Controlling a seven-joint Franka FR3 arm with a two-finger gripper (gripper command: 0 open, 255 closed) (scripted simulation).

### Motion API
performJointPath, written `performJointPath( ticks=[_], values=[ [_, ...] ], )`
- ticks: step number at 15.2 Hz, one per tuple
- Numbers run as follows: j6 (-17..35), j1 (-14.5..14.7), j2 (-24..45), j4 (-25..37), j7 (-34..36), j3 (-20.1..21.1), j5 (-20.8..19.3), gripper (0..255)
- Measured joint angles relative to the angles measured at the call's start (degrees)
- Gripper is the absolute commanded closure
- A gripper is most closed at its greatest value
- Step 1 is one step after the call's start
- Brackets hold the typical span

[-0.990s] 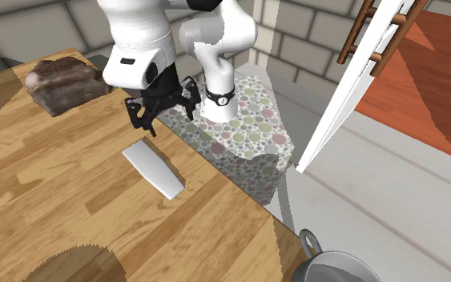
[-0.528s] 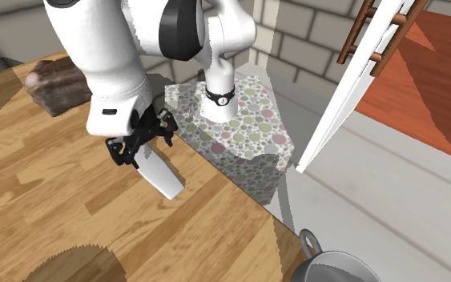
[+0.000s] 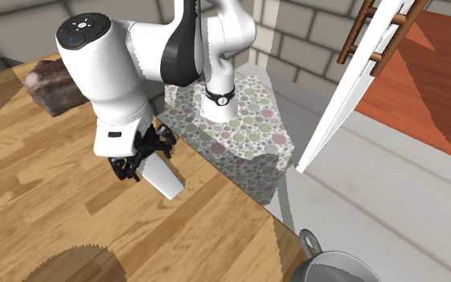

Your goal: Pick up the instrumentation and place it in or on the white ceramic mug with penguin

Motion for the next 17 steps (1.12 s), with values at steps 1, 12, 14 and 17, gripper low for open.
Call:
performJointPath(
  ticks=[1,12,14,17],
  values=[
    [0.7,0.1,0.4,-0.3,-0.1,-0.1,0.2,0],
    [1.4,0.2,0.9,-0.6,-0.3,-0.4,0.4,255],
    [1.4,0.2,0.9,-0.6,-0.3,-0.4,0.4,255],
    [1.4,0.2,0.9,-0.6,-0.3,-0.4,0.4,255]
  ],
)
